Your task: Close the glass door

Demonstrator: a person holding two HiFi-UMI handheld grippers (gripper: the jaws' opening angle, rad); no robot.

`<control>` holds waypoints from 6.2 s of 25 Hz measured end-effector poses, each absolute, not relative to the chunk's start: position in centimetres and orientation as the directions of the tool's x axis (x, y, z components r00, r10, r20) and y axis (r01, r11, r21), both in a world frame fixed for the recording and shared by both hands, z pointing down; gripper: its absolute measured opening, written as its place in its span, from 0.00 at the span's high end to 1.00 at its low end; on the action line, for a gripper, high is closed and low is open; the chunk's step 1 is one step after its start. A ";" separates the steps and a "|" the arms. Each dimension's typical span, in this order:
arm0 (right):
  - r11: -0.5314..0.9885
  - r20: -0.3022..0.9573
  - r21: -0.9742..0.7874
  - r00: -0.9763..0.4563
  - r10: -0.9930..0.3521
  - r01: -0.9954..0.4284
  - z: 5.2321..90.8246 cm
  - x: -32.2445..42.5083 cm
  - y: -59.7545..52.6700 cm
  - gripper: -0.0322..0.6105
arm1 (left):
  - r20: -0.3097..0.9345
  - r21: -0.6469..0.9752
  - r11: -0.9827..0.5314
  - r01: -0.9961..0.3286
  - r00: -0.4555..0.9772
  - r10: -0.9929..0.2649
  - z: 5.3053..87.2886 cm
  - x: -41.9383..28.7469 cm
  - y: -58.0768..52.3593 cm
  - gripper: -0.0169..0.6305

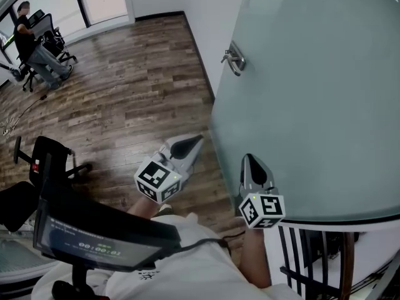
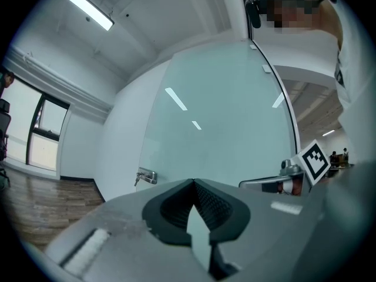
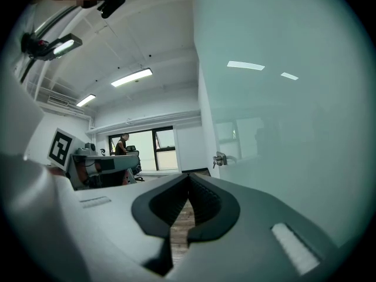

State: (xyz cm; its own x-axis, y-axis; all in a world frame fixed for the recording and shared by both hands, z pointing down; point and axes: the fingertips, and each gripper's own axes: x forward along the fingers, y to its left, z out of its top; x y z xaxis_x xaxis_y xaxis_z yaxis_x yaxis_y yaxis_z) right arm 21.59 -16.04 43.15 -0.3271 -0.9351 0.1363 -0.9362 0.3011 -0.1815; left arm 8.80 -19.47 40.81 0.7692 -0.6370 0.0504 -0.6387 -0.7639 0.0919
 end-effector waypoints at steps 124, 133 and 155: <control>0.223 0.492 0.145 -0.125 -0.862 -0.964 51.7 21.1 -55.7 0.78 | 0.160 0.159 -0.749 -0.643 0.766 -0.623 44.5 1.5 -45.7 0.97; 0.250 0.502 0.151 -0.143 -0.853 -0.956 51.9 20.7 -55.9 0.78 | 0.151 0.150 -0.751 -0.643 0.766 -0.625 44.0 1.6 -46.2 0.97; 0.311 0.484 0.161 -0.200 -0.852 -0.937 53.4 18.3 -53.2 0.76 | 0.130 0.159 -0.753 -0.638 0.770 -0.625 45.1 0.3 -45.4 0.97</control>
State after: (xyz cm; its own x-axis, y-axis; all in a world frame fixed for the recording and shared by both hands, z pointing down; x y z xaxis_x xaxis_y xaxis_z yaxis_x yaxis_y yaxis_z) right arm 18.29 -53.16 53.44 -0.2002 -0.8520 0.4838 -0.9365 0.3115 0.1609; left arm 0.28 -45.36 45.15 0.7699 -0.6249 0.1296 -0.6381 -0.7533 0.1589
